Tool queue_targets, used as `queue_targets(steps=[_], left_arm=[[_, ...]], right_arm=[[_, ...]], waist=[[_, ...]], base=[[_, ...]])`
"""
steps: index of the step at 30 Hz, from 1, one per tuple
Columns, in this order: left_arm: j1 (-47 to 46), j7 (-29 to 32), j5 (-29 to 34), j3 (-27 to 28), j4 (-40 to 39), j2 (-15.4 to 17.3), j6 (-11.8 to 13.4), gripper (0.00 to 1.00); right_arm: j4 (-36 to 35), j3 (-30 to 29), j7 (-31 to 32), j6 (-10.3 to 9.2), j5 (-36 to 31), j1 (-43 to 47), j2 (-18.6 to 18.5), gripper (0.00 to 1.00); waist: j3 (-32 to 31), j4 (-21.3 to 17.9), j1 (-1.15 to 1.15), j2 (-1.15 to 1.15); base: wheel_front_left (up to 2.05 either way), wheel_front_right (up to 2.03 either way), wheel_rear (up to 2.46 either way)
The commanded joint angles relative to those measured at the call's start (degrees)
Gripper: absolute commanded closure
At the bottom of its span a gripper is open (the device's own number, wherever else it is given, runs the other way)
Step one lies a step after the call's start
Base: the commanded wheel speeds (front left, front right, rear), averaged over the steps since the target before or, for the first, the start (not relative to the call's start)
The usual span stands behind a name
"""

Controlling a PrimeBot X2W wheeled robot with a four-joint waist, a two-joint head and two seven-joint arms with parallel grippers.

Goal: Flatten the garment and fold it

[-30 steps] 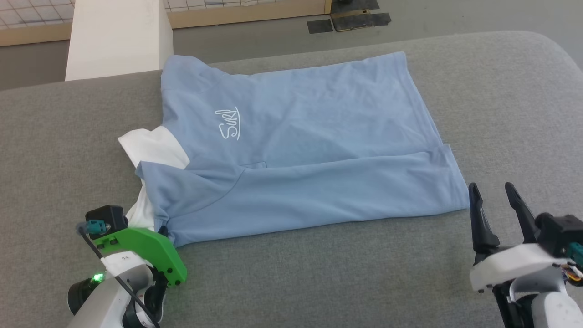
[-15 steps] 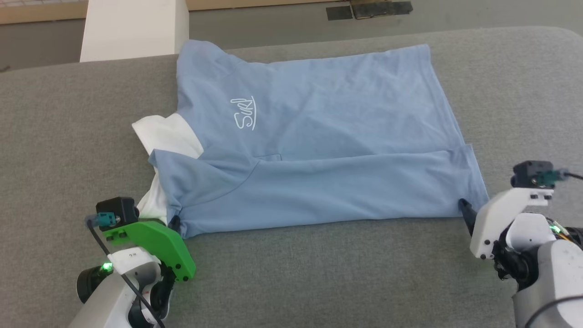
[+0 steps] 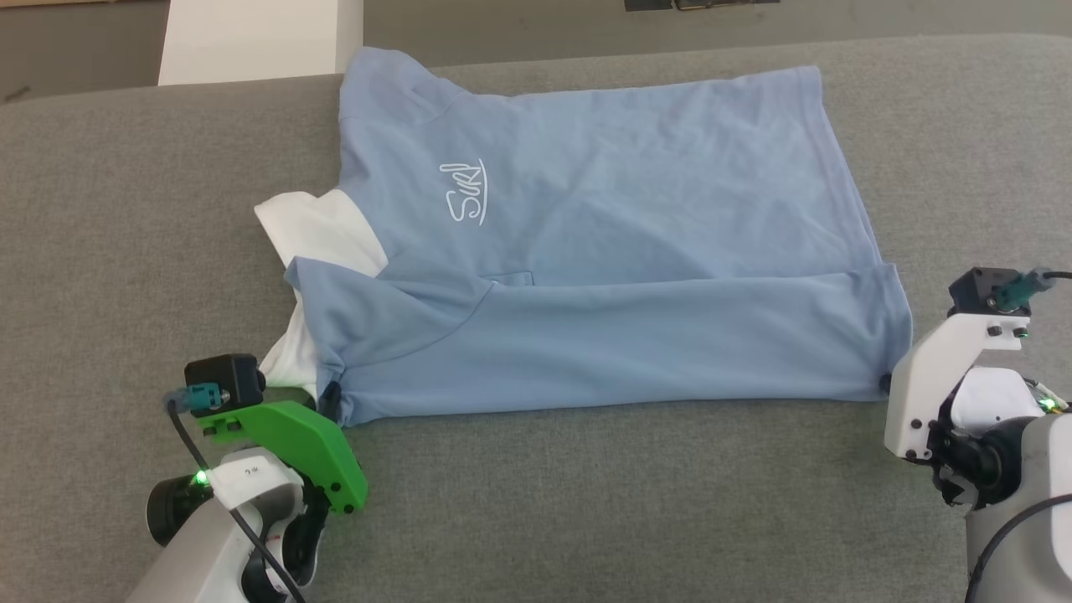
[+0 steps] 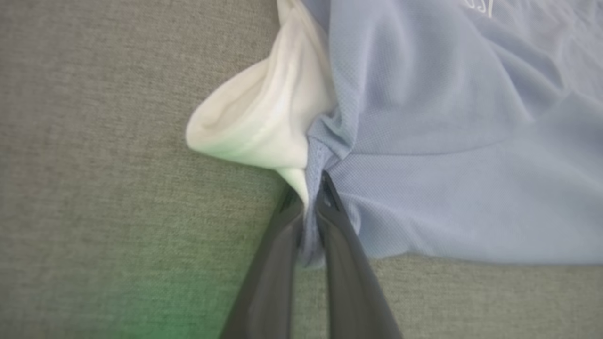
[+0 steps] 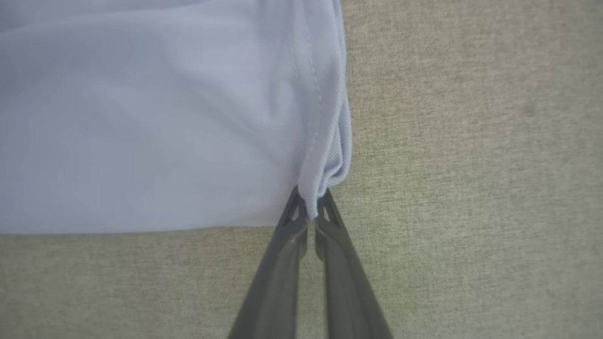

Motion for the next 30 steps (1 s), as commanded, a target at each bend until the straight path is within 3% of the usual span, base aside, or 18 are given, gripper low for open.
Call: queue_targets(steps=[1,7,13,23,30], left_arm=[[0.08,-0.6,0.74,-0.4,0.83,0.25,-0.21,1.0],[1.62,-5.48,2.3,0.35,-0.46,0.83,-0.26,1.0],[7.32,-7.51,3.33,1.47,-6.08,3.34,2.35,1.0],[20.03,-3.12,3.72,1.41,-17.51,8.04,10.12,1.0],[23.92,1.07,2.33,-0.47,-16.08,8.82,11.47,1.0]], right_arm=[[-0.25,0.13,-1.58,-0.1,0.44,1.4,-0.43,1.0],[-3.1,0.06,-12.43,-0.1,1.77,4.13,-0.59,1.0],[-7.64,0.43,-19.63,-0.1,3.5,10.08,-0.26,1.0],[-14.83,-1.07,-15.61,-0.1,4.57,21.7,0.27,1.0],[-13.11,-1.56,-11.56,-0.1,7.28,26.56,0.34,1.0]], waist=[[-0.24,-0.03,0.0,0.0],[-2.69,0.06,0.0,0.0],[-5.59,0.09,0.0,0.0],[-6.66,0.48,0.0,0.0],[-6.16,0.8,0.0,0.0]], base=[[0.0,0.0,0.0],[0.0,0.0,0.0],[0.0,0.0,0.0],[0.0,0.0,0.0],[0.0,0.0,0.0]])
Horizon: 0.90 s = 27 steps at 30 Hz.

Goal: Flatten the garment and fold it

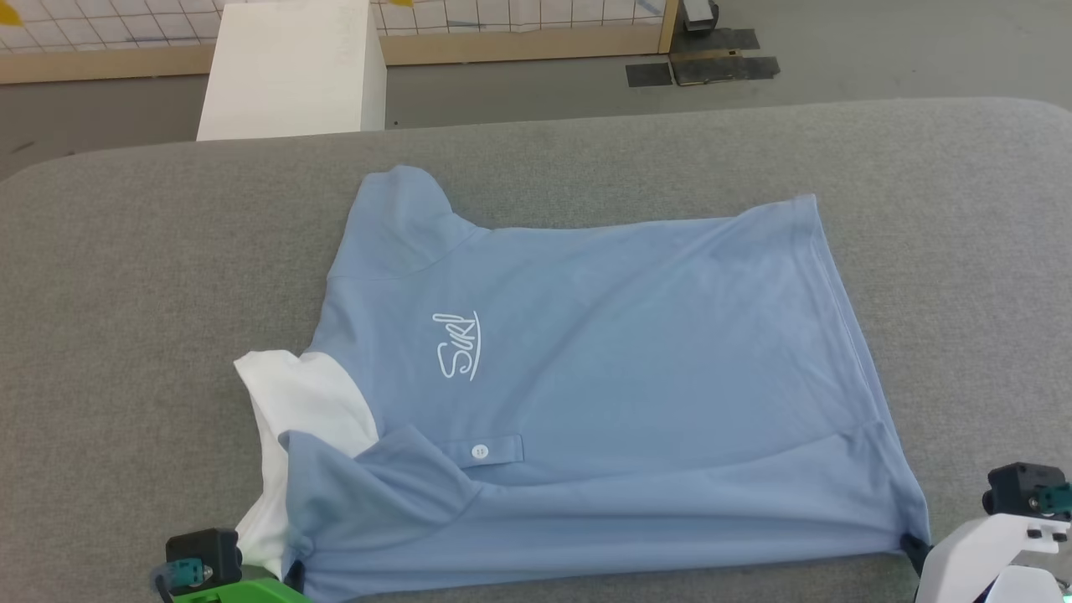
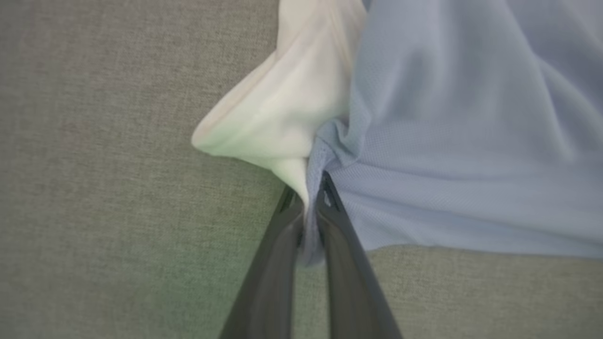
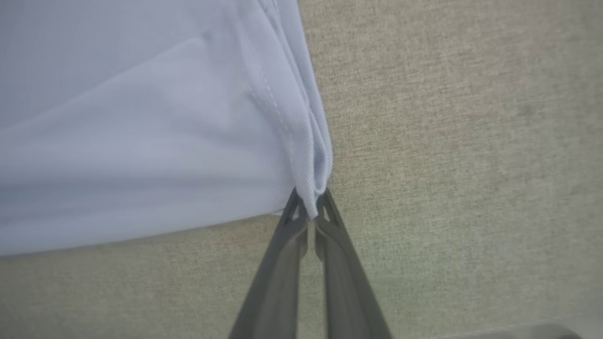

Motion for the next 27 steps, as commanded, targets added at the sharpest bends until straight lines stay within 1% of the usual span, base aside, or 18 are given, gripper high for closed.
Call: queue_targets(steps=[1,8,9,10,11,12,13,14,18,22,26,27], left_arm=[[1.03,0.34,-0.6,0.37,1.33,0.83,0.24,1.0],[-0.74,-1.48,-2.27,-1.11,5.86,-2.74,-4.07,1.0],[-1.15,-2.18,-2.57,-1.0,6.13,-3.42,-4.69,0.78],[-1.51,-2.86,-2.68,-0.94,6.17,-3.82,-5.33,0.48],[-1.95,-3.69,-2.83,-0.83,6.03,-4.22,-6.17,0.0],[-2.26,-4.38,-2.98,-0.61,5.77,-4.5,-6.73,0.0],[-2.63,-5.19,-2.96,-0.35,5.34,-4.58,-7.32,0.0],[-2.91,-5.85,-2.86,-0.13,4.8,-4.54,-7.74,0.0],[-4.07,-8.52,-1.31,1.03,1.38,-2.96,-8.8,0.0],[-5.82,-10.8,1.36,2.21,-2.61,-0.24,-9.46,0.0],[-9.44,-13.33,4.51,3.78,-6.33,2.48,-10.46,0.0],[-10.79,-13.47,5.6,4.03,-6.8,3.58,-10.82,0.0]], right_arm=[[0.83,-0.86,-0.24,-0.13,0.2,0.81,-0.36,1.0],[6.9,0.17,-2.39,-0.13,1.1,0.65,-0.35,1.0],[7.47,0.44,-2.84,-0.13,1.78,0.48,-0.35,1.0],[7.64,0.61,-3.39,-0.13,2.45,0.32,-0.35,1.0],[7.56,0.69,-4.34,-0.13,3.18,0.11,-0.35,0.9],[7.33,0.8,-5.09,-0.13,3.65,-0.02,-0.35,0.67],[6.83,0.97,-5.94,-0.13,4.01,-0.03,-0.35,0.51],[6.16,1.01,-6.79,-0.13,4.23,0.03,-0.35,0.0],[2.52,0.85,-11.81,-0.13,4.55,0.2,-0.35,0.0],[-1.46,1.72,-18.54,-0.13,3.85,0.1,-0.35,0.0],[-4.6,5.01,-27.5,-0.13,2.35,-0.97,-0.47,0.0],[-4.94,5.9,-29.83,-0.13,1.7,-1.39,-0.73,0.0]], waist=[[0.14,0.06,0.0,0.0],[0.1,0.1,0.0,0.0],[0.09,0.09,0.0,0.0],[0.05,0.07,0.0,0.0],[0.02,0.07,0.0,0.0],[-0.01,0.07,0.0,0.0],[-0.07,0.05,0.0,0.0],[-0.11,0.0,0.0,0.0],[-0.01,-0.3,0.0,0.0],[0.64,-1.02,0.0,0.0],[1.96,-2.29,0.0,0.0],[2.51,-2.73,0.0,0.0]], base=[[0.0,0.0,0.0],[0.0,0.0,0.0],[0.0,0.0,0.0],[0.0,0.0,0.0],[0.0,0.0,0.0],[0.0,0.0,0.0],[0.0,0.0,0.0],[0.0,0.0,0.0],[0.0,0.0,0.0],[0.0,0.0,0.0],[0.0,0.0,0.0],[0.0,0.0,0.0]])
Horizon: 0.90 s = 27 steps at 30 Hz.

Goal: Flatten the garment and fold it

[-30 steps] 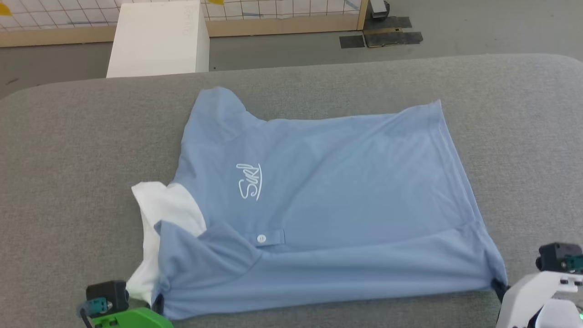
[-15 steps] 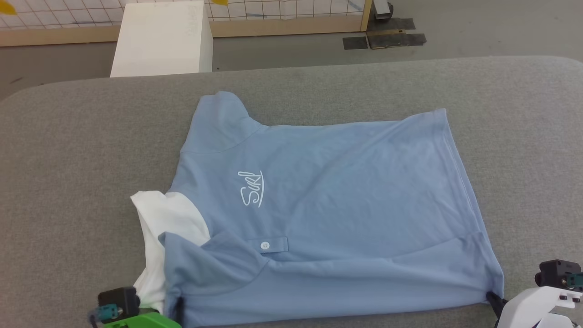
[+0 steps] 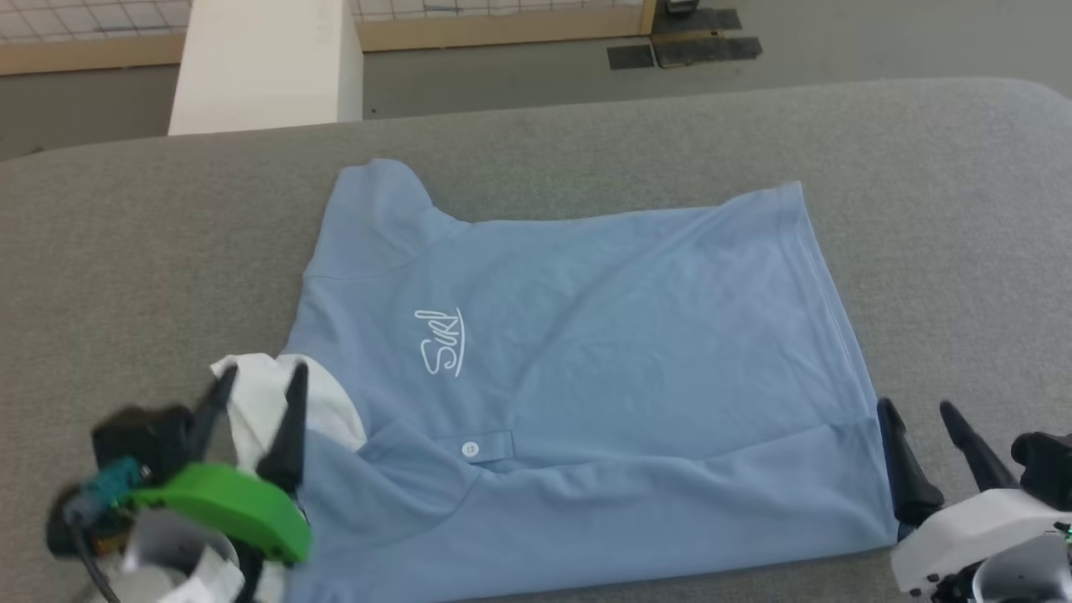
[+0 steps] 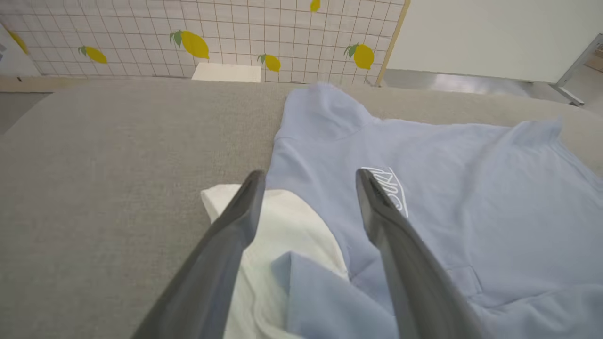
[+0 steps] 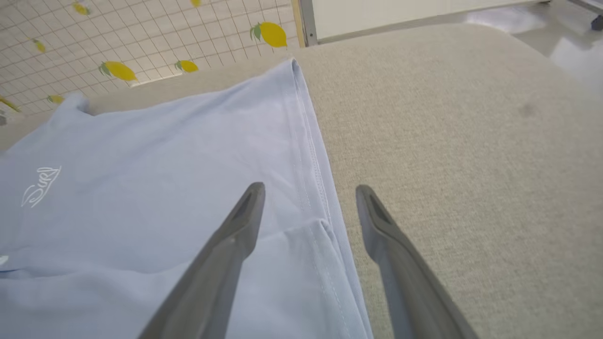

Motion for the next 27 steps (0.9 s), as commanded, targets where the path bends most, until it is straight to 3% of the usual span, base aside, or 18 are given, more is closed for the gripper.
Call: queue_targets(steps=[1,5,8,12,16,21,27], left_arm=[[-2.32,-0.31,1.36,0.32,-0.33,1.43,-0.84,0.0],[-10.41,-0.6,4.07,0.57,0.2,4.33,-4.86,0.0],[-19.24,0.22,4.63,0.16,4.34,5.42,-9.84,0.0],[-29.92,3.09,4.99,-1.23,11.84,6.11,-15.71,0.0],[-39.17,8.13,3.82,-2.17,19.39,5.83,-19.75,0.0],[-48.32,17.08,2.64,-3.04,27.23,5.34,-20.72,0.0],[-54.42,29.93,0.65,-3.05,35.47,5.13,-16.65,0.0]], right_arm=[[-0.39,0.54,-2.2,-0.09,-0.61,-1.15,-0.44,0.0],[-0.2,2.53,-9.37,-0.09,-2.08,-3.53,-1.99,0.0],[0.57,4.51,-13.03,-0.09,-2.58,-6.23,-3.15,0.0],[1.58,6.63,-15.11,-0.09,-2.47,-10.17,-3.58,0.0],[2.36,8.33,-16.05,-0.09,-2.3,-13.24,-3.49,0.0],[3.09,9.75,-16.9,-0.09,-2.06,-15.39,-2.88,0.0],[3.61,11.12,-18.04,-0.09,-1.74,-17.01,-2.07,0.0]], waist=[[1.38,-1.17,0.0,0.0],[4.17,-2.28,0.0,0.0],[7.39,-3.39,0.0,0.0],[10.95,-5.3,0.0,0.0],[14.22,-7.32,0.0,0.0],[17.83,-9.73,0.0,0.0],[20.91,-12.56,0.0,0.0]], base=[[0.0,0.0,0.0],[0.0,0.0,0.0],[0.0,0.0,0.0],[0.0,0.0,0.0],[0.0,0.0,0.0],[0.0,0.0,0.0],[0.0,0.0,0.0]])
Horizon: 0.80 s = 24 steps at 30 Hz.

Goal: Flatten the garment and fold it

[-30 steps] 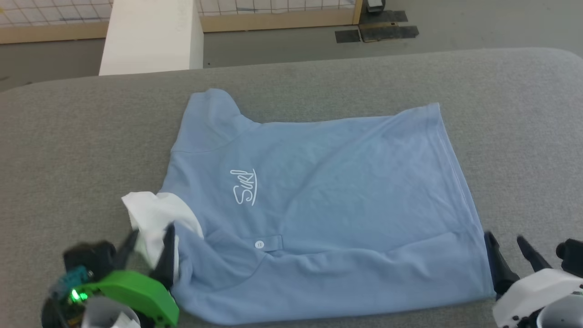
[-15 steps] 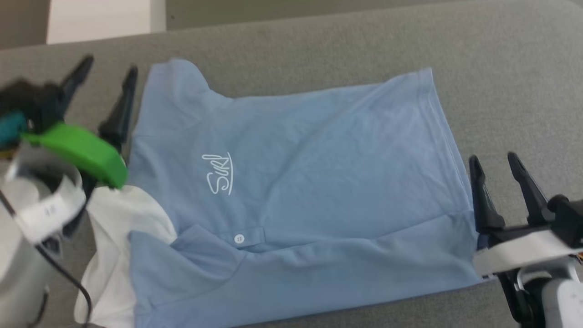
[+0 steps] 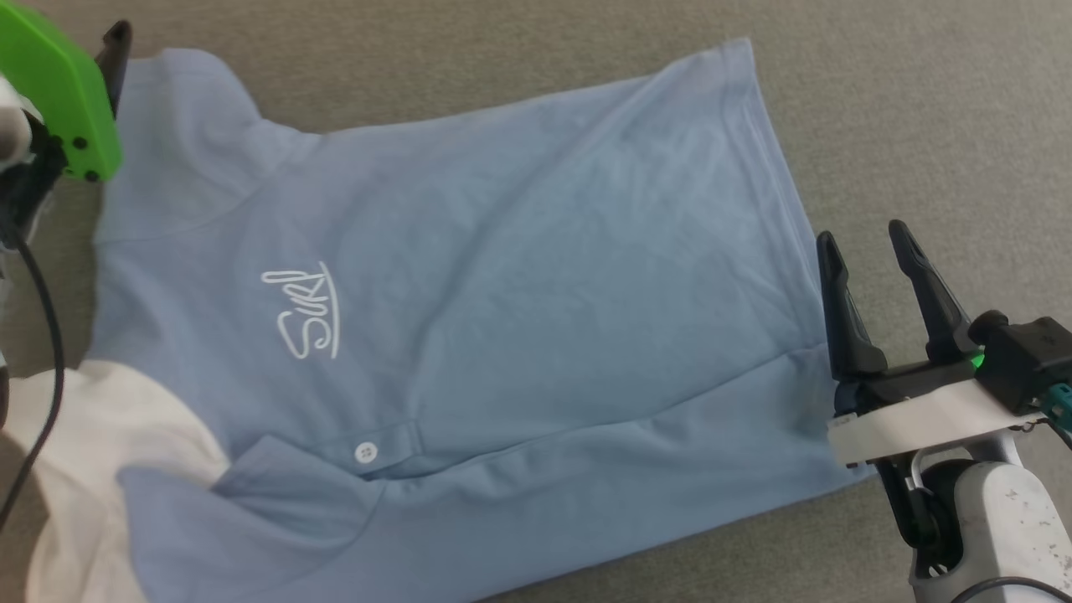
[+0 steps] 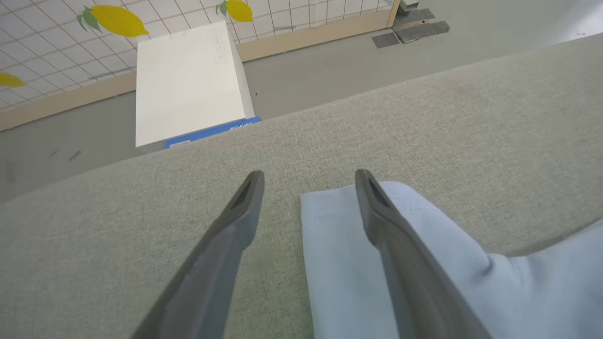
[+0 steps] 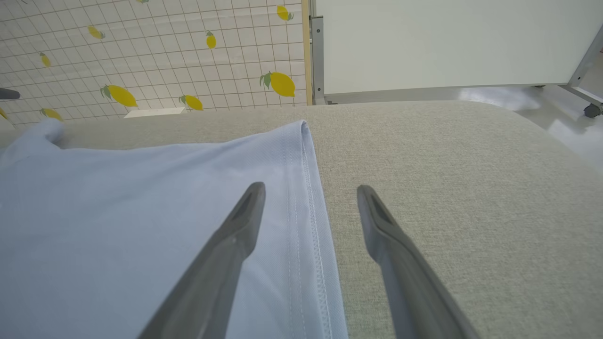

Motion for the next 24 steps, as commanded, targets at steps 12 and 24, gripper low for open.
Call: queue_targets(steps=[12,24], left_arm=[[0.52,16.57,-5.13,1.08,2.66,1.94,8.22,0.0],[2.8,23.11,-6.53,0.58,-5.02,3.7,11.27,1.0]], right_arm=[[1.54,1.52,-1.97,-0.09,0.79,-1.86,1.5,0.0],[1.03,2.64,5.3,-0.09,-1.26,-15.47,-1.01,0.0]], waist=[[5.49,-5.62,-0.01,0.0],[5.73,-4.81,-0.01,0.0]], base=[[0.0,0.0,0.0],[0.0,0.0,0.0]])
